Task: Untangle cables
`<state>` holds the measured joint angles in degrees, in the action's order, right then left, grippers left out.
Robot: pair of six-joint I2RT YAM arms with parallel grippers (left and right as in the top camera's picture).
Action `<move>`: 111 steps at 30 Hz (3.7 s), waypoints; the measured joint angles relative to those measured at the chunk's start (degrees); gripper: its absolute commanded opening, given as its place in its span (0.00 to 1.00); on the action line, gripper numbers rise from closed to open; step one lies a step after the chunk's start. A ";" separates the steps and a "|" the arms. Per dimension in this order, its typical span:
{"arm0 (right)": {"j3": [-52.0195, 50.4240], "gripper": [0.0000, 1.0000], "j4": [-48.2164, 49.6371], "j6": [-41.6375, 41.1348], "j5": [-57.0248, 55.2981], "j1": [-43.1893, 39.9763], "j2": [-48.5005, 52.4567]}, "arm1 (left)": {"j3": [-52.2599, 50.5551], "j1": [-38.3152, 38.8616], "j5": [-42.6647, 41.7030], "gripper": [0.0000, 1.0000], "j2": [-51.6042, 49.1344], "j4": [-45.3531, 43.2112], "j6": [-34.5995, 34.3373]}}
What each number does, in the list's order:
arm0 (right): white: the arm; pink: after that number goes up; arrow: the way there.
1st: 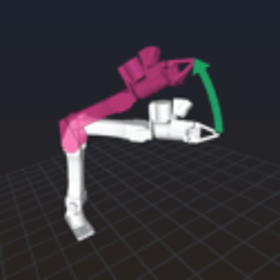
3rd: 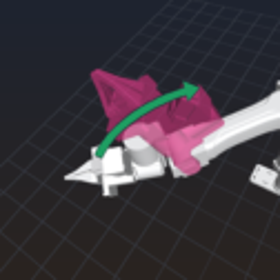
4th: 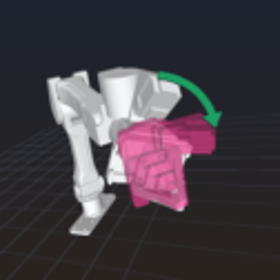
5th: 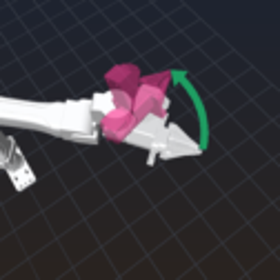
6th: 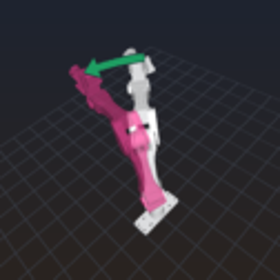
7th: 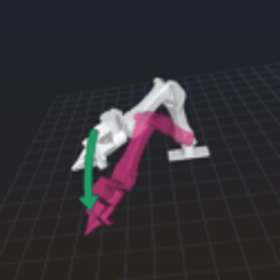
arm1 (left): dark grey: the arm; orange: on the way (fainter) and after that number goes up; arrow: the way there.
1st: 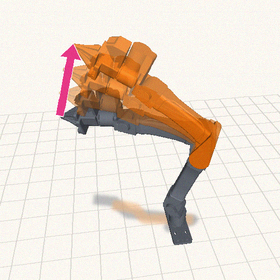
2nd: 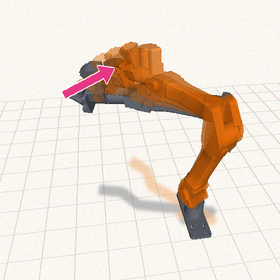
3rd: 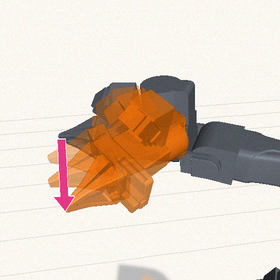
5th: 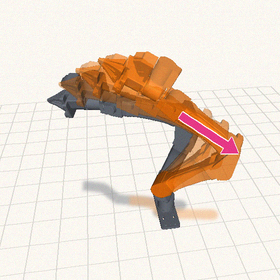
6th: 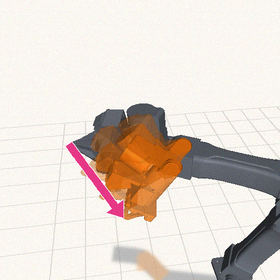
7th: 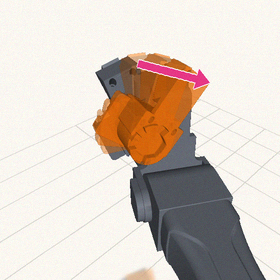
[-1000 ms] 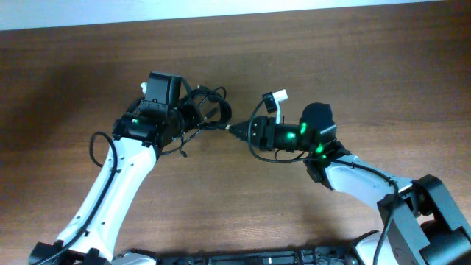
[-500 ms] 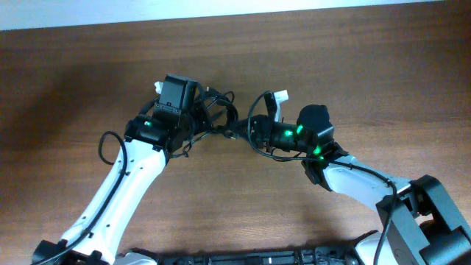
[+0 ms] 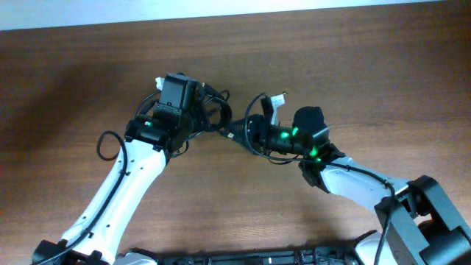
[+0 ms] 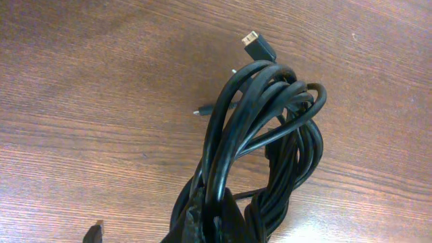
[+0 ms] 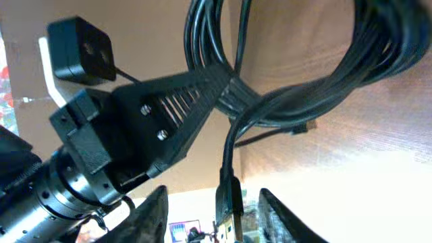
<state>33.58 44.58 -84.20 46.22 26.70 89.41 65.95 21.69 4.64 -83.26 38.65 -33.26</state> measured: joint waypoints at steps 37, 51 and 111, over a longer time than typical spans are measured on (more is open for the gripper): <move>0.11 0.77 -12.46 32.00 -10.91 3.41 -0.31 | 0.00 -5.27 -10.19 0.00 0.00 -1.29 -20.44; 0.11 0.35 -12.76 56.08 -31.32 18.62 -0.31 | 0.00 -5.27 -12.15 0.00 0.00 -0.52 -50.36; -0.20 0.04 6.08 32.37 -22.14 -3.04 -4.98 | 0.07 0.81 -28.41 0.00 0.00 -3.02 21.44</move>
<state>33.39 50.65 -51.83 24.08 23.66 84.42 66.02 22.50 -23.77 -83.26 35.64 -11.81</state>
